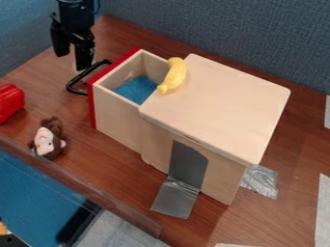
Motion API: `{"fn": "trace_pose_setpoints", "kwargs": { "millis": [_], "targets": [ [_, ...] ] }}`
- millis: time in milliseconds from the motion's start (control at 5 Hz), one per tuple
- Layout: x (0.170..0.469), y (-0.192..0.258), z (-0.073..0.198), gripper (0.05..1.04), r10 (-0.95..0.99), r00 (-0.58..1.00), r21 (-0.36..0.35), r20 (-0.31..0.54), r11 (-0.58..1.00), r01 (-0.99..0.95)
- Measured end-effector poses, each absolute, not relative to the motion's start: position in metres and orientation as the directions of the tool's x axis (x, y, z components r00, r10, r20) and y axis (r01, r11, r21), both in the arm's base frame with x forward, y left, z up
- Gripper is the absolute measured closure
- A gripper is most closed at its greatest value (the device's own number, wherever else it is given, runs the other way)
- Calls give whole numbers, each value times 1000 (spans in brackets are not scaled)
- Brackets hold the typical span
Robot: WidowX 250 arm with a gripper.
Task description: Move the white object to the middle left side of the table
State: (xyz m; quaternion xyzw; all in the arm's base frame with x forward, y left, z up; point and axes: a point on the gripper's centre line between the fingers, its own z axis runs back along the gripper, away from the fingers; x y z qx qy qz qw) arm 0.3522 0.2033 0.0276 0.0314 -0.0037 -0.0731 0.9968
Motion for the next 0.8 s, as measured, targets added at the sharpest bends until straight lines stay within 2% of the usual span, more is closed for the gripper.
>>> {"fn": "trace_pose_setpoints", "kwargs": {
  "millis": [600, 800],
  "targets": [
    [353, 199, 21, 83, -150, 989, 83, -13, 985, 151],
    [360, 193, 26, 83, -158, 987, 64, 5, 985, 158]
  ]
}}
